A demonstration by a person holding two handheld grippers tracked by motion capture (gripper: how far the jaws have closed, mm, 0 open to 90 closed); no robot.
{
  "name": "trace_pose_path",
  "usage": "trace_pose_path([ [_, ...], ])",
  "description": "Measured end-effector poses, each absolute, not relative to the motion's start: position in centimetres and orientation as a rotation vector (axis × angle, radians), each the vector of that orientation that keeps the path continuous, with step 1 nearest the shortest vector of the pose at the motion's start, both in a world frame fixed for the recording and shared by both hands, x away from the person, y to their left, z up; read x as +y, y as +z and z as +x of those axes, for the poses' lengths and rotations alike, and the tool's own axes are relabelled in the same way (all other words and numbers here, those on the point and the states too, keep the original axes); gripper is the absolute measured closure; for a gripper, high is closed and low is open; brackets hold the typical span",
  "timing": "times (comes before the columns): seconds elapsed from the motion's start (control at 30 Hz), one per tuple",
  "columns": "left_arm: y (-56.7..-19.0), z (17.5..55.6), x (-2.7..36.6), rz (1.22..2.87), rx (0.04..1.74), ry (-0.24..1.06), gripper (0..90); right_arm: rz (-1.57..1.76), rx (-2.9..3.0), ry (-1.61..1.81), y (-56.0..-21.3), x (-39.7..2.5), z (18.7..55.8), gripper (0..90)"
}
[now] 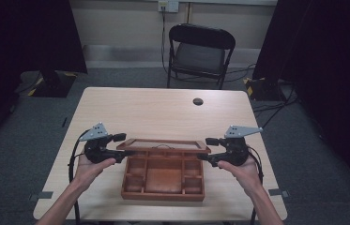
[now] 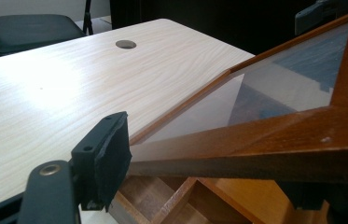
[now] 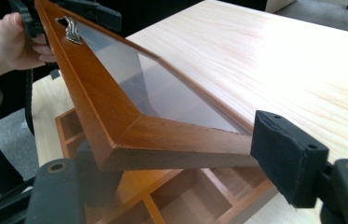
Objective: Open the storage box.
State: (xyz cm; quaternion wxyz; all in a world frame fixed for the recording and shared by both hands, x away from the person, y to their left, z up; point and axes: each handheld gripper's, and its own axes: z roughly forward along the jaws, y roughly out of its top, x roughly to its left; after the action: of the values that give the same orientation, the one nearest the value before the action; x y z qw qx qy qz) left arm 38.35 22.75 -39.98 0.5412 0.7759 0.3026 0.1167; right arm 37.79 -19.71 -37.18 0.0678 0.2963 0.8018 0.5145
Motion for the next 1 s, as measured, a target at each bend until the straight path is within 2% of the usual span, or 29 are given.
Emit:
trace_pose_path([
  [0.4,-39.2,39.2,22.2,1.84,0.704,0.294,34.2,0.952,2.384,1.565,-37.1,-19.6,39.2,35.6],
  [0.5,-39.3,39.6,22.1,1.82,0.717,0.264,34.3,0.938,2.386,1.576,-36.8,-19.4,39.6,38.2],
  [1.0,-39.8,40.5,21.6,1.825,0.727,0.292,38.4,0.975,2.374,1.577,-37.5,-18.7,40.8,43.4],
])
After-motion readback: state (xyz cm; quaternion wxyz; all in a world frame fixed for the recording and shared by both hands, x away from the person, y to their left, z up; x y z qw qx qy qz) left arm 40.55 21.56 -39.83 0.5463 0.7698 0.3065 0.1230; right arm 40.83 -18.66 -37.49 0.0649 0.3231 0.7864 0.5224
